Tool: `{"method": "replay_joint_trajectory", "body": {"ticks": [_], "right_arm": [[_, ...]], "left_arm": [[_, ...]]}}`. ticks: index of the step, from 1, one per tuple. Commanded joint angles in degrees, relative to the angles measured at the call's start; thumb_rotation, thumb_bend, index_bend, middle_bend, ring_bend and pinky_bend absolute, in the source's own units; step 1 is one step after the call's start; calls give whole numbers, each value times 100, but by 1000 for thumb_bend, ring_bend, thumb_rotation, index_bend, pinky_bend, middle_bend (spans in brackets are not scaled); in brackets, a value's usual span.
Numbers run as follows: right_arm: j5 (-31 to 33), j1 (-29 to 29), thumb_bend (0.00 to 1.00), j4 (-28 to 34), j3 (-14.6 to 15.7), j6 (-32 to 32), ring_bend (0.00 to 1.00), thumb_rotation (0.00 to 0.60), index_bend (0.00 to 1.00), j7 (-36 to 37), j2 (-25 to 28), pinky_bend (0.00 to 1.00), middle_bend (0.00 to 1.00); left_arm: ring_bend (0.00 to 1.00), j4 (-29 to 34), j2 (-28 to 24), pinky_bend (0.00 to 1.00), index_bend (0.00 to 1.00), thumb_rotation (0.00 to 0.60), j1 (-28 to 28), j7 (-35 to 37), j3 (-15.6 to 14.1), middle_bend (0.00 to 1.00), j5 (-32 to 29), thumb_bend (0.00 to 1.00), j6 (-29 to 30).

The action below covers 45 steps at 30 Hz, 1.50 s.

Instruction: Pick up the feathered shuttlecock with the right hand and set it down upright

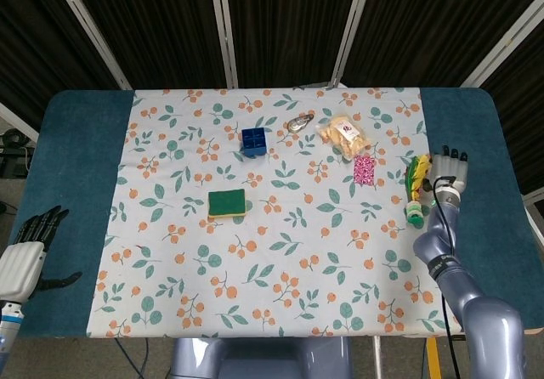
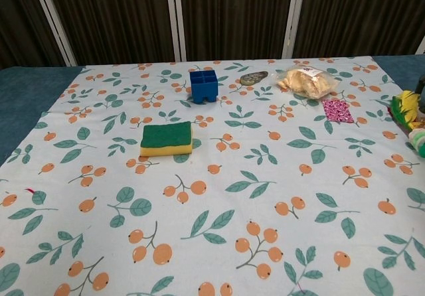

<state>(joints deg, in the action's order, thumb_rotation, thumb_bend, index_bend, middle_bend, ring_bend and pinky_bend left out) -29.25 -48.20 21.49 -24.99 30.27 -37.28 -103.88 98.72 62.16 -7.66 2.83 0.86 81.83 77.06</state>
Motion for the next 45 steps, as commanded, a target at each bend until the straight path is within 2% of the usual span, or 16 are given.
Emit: {"method": "replay_joint_trajectory", "body": {"ticks": [1, 10, 14, 18, 29, 40, 45], "right_arm": [[22, -2, 350, -7, -38, -16, 0, 600, 318, -34, -14, 0, 31], [-163, 13, 352, 209, -148, 121, 0, 600, 369, 329, -1, 0, 75], [-130, 35, 395, 295, -221, 65, 0, 600, 370, 450, 10, 0, 75], [34, 29, 433, 370, -315, -57, 0, 600, 369, 459, 49, 0, 75], [669, -26, 442, 647, -613, -71, 0, 600, 365, 470, 173, 0, 75], [968, -63, 392, 964, -656, 246, 0, 600, 357, 455, 312, 0, 75], [1007, -84, 334, 1052, -665, 378, 0, 600, 349, 510, 315, 0, 75]], "left_arm": [[0, 1, 0, 0, 0, 600, 0, -1, 0, 0, -2, 80, 1], [0, 2, 9, 0, 0, 600, -7, 5, 10, 0, -27, 78, -15], [0, 0, 8, 0, 0, 600, -10, 6, 6, 0, -31, 78, -28], [0, -6, 9, 0, 0, 600, -13, 7, 11, 0, -41, 79, -33], [0, 4, 14, 0, 0, 600, -21, 2, 12, 0, -76, 82, -66], [0, 5, 26, 0, 0, 600, -21, -31, 6, 0, -78, 90, -68], [0, 7, 31, 0, 0, 600, -20, -63, 4, 0, -90, 103, -71]]}}
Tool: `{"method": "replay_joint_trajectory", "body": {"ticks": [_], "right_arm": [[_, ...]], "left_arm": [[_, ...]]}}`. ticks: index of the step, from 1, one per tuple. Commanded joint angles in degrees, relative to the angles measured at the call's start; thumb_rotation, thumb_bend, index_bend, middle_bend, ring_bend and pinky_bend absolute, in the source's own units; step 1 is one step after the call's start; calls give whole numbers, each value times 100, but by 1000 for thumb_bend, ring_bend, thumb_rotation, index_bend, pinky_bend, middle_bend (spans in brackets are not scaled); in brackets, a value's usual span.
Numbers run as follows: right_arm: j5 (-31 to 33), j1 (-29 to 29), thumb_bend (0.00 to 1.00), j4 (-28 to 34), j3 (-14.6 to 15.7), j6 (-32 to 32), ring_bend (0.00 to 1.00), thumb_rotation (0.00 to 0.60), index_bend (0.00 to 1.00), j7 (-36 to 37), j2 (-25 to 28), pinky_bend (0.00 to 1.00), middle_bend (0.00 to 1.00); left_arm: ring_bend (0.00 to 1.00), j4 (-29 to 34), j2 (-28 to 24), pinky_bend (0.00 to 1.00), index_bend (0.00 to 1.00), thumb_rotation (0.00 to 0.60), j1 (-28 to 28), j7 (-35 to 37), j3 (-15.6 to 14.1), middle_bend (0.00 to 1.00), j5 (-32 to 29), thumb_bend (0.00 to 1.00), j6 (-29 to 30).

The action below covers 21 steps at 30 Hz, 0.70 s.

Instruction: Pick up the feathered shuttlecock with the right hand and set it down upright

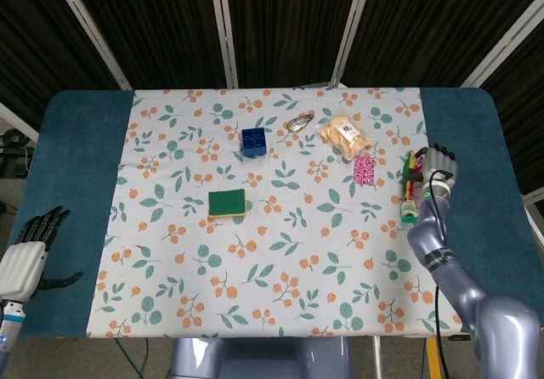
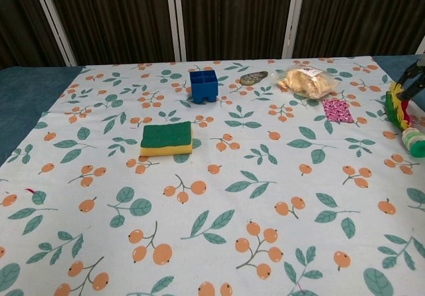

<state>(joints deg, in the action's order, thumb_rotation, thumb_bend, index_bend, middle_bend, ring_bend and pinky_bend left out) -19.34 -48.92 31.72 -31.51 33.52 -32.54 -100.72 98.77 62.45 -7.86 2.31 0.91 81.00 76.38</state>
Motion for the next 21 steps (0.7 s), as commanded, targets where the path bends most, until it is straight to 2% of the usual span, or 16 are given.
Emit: {"method": "replay_joint_trajectory", "body": {"ticks": [1, 8, 21], "right_arm": [[26, -5, 320, 36, -20, 78, 0, 600, 347, 61, 0, 0, 75], [18, 13, 259, 135, -24, 170, 0, 600, 331, 204, -11, 0, 69], [91, -35, 214, 21, -18, 240, 0, 600, 279, 217, -123, 0, 34]], "left_arm": [[0, 3, 1, 0, 0, 600, -1, -20, -3, 0, -11, 104, -8], [0, 14, 1, 0, 0, 600, 0, -25, 2, 0, -21, 113, -6], [0, 0, 3, 0, 0, 600, 4, -2, 10, 0, -19, 113, 7]]}}
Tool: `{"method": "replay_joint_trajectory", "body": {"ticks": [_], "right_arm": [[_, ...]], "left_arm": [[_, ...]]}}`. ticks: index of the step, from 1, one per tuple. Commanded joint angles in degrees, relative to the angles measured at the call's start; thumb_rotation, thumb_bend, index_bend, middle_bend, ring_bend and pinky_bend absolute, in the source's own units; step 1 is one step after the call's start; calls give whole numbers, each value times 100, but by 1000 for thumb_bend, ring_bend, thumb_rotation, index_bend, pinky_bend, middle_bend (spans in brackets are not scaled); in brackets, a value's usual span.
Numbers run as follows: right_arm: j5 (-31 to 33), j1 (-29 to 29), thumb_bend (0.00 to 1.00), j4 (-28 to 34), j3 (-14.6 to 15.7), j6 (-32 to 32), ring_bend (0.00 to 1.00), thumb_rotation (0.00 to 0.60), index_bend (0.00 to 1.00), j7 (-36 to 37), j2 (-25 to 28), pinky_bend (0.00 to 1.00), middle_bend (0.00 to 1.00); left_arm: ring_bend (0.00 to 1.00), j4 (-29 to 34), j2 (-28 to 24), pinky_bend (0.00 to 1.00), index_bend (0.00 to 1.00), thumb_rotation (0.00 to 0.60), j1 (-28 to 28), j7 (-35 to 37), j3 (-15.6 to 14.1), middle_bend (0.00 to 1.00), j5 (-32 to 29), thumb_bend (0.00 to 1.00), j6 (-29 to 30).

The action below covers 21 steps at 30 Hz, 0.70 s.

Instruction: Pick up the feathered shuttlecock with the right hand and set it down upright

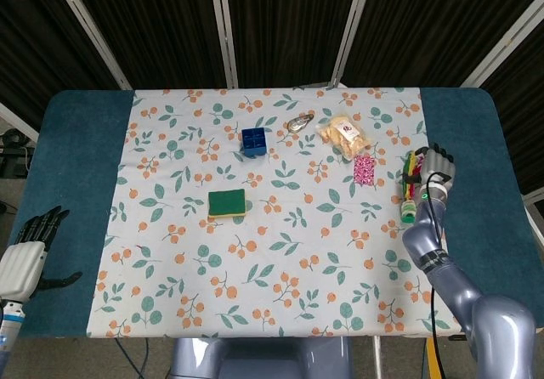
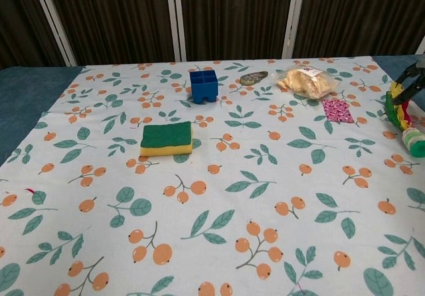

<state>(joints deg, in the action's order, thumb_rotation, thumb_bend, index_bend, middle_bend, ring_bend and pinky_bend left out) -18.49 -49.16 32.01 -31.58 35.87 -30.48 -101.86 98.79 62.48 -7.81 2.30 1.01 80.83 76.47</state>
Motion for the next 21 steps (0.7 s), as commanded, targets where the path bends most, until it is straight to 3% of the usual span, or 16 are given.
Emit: {"method": "replay_joint_trajectory", "body": {"ticks": [1, 9, 21], "right_arm": [[0, -13, 214, -15, -6, 12, 0, 600, 282, 11, -16, 0, 34], [-172, 7, 218, -257, 71, 115, 0, 600, 458, 79, -170, 0, 137], [-539, 0, 224, -638, 87, 90, 0, 600, 503, 407, -437, 0, 180]], "left_arm": [[0, -3, 2, 0, 0, 600, -2, -2, 0, 0, -2, 113, -5], [0, 8, -7, 0, 0, 600, -1, 12, 3, 0, -10, 114, -8], [0, 37, -10, 0, 0, 600, -5, 12, 7, 0, -39, 116, -28]]}}
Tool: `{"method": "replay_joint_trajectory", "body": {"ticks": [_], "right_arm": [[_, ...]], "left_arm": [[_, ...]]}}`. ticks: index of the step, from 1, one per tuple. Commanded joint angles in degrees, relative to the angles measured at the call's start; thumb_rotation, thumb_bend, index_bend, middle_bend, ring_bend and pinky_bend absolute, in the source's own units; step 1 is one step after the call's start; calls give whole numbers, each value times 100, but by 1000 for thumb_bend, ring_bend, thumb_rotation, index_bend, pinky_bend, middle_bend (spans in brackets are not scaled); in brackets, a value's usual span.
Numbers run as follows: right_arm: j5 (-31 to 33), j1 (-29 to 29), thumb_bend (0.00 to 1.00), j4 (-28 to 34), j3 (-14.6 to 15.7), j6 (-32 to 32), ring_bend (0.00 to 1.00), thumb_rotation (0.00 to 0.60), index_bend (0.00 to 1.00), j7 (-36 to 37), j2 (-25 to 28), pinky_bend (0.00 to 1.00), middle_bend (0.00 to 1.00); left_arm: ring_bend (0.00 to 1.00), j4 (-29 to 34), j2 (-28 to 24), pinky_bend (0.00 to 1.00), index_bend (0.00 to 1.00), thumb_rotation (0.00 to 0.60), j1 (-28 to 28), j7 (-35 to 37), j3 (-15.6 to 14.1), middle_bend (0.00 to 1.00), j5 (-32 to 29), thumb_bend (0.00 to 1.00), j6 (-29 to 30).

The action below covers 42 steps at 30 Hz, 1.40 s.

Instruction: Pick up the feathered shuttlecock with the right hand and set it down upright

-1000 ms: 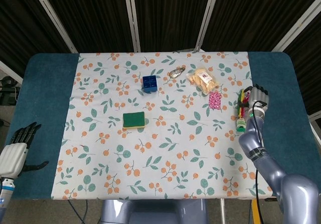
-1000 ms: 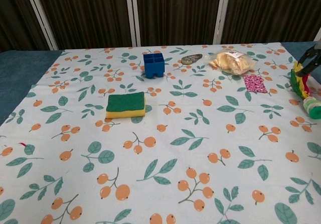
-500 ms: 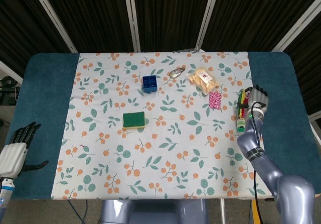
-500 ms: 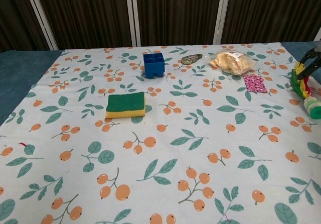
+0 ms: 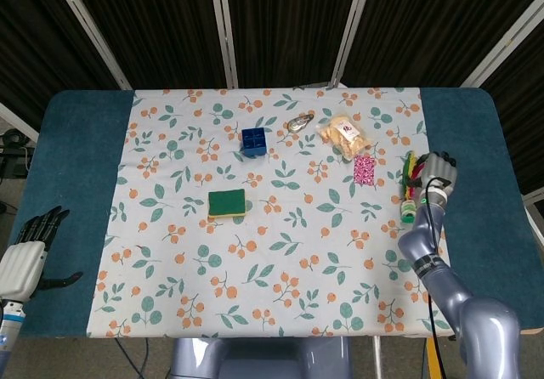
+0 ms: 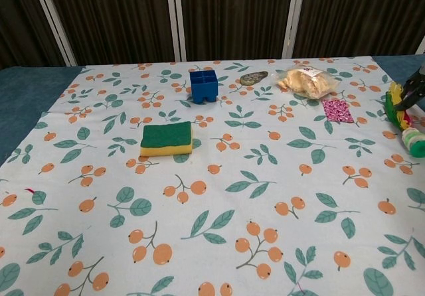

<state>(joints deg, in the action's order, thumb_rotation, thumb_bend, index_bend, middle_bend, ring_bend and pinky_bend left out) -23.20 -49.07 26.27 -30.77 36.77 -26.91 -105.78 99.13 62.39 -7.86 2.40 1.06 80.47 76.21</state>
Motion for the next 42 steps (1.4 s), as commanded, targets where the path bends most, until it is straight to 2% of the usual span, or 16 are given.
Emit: {"method": "replay_joint_trajectory", "body": {"ticks": [1, 5, 10, 29, 37, 42], "right_arm": [[-113, -13, 238, -104, 6, 1, 0, 600, 512, 89, -73, 0, 187], [-275, -18, 323, -205, -1, 26, 0, 600, 543, 262, -147, 0, 209], [-433, -16, 376, -308, -26, 14, 0, 600, 567, 434, -222, 0, 228], [-773, -11, 379, -383, -179, 59, 0, 600, 632, 683, -304, 0, 279], [-909, 99, 380, 233, -255, 335, 0, 600, 639, 830, -100, 0, 279], [-1018, 420, 379, 1407, -290, 796, 0, 600, 645, 985, 314, 0, 279]], "left_arm": [[0, 6, -4, 0, 0, 600, 0, 7, 2, 0, -6, 116, -3], [0, 10, -9, 0, 0, 600, 3, 23, 4, 0, -13, 116, -2], [0, 25, -21, 0, 0, 600, -1, 55, 6, 0, -27, 117, -21], [0, 32, -23, 0, 0, 600, 1, 71, 14, 0, -39, 115, -20], [0, 42, -22, 0, 0, 600, 7, 98, 24, 0, -48, 116, -8], [0, 33, -16, 0, 0, 600, 22, 110, 14, 0, 4, 115, 35]]}}
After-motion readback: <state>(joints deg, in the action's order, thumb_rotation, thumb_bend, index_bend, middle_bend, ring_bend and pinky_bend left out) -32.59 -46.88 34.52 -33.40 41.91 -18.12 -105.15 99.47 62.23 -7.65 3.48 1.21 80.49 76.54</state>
